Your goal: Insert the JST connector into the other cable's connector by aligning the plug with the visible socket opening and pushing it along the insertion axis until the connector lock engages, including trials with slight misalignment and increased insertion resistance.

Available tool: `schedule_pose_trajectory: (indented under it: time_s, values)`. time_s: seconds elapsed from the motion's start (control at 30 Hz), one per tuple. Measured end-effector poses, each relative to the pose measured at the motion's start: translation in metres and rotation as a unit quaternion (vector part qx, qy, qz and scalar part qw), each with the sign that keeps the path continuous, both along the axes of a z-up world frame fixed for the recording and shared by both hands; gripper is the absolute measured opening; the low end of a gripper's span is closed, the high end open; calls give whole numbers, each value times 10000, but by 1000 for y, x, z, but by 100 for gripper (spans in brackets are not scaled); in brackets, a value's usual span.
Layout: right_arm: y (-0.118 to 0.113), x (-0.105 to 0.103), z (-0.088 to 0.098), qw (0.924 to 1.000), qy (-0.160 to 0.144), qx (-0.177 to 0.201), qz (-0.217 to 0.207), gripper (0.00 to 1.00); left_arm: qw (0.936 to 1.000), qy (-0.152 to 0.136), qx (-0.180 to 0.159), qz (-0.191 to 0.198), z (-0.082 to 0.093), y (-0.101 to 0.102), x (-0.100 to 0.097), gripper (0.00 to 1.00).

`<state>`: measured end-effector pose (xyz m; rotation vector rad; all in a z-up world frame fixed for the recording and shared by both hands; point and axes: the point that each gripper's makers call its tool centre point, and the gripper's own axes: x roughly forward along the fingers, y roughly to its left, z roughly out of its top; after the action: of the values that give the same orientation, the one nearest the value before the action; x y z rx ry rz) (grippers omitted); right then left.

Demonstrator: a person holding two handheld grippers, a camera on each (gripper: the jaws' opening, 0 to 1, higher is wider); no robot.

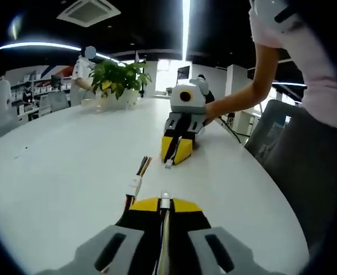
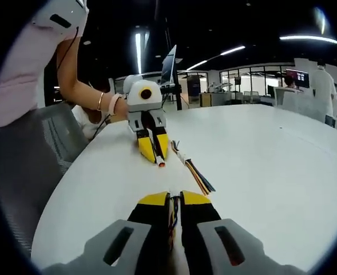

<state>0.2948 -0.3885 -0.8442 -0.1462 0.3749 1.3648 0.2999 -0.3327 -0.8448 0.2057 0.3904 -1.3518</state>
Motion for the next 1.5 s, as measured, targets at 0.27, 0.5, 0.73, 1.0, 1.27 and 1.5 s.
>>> schedule_pose_trajectory:
  time_s: [0.27,0.5,0.73,1.0,1.27,1.5]
  values:
    - [2,2,1,9998,148,119,-60,4,9998,66,-133,99,0,0,2,0]
    - [7,5,-3,9998,155,138,18,4,9998,66,-173,105,1,0,0,0]
    - [24,2,-5,9996,86,154,204,4,9998,91,-166,115,1,0,-2,0]
    - [36,-2,-4,9992,76,222,324,4,9999,76,-132,63,1,2,-3,0]
    - [41,-2,-2,9989,-22,233,407,3,9999,62,-82,19,1,1,-5,0]
    - [44,-4,-2,9984,-85,170,531,3,9999,96,-98,0,2,1,-5,0]
